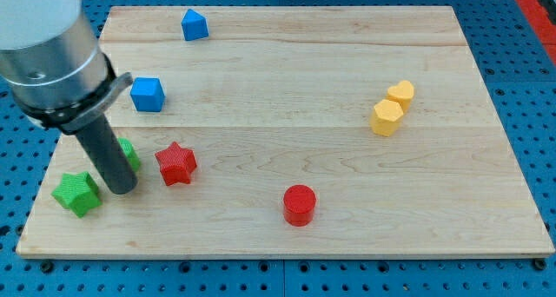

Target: Place green circle below the blue cube

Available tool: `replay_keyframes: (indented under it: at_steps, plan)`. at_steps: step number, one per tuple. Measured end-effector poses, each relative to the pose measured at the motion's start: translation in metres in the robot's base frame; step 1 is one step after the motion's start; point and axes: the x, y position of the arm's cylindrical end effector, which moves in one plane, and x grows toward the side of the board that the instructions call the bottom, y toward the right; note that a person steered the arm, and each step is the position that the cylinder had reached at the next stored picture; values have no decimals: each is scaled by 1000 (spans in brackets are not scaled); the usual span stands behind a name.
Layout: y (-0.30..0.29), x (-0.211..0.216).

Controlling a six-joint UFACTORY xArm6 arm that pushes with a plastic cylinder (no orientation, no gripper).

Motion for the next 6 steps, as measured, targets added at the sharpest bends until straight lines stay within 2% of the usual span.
replay_keyframes:
  at_steps: [2,4,6]
  plan:
    - [-9,-40]
    - [-38,-43]
    - [-6,-57]
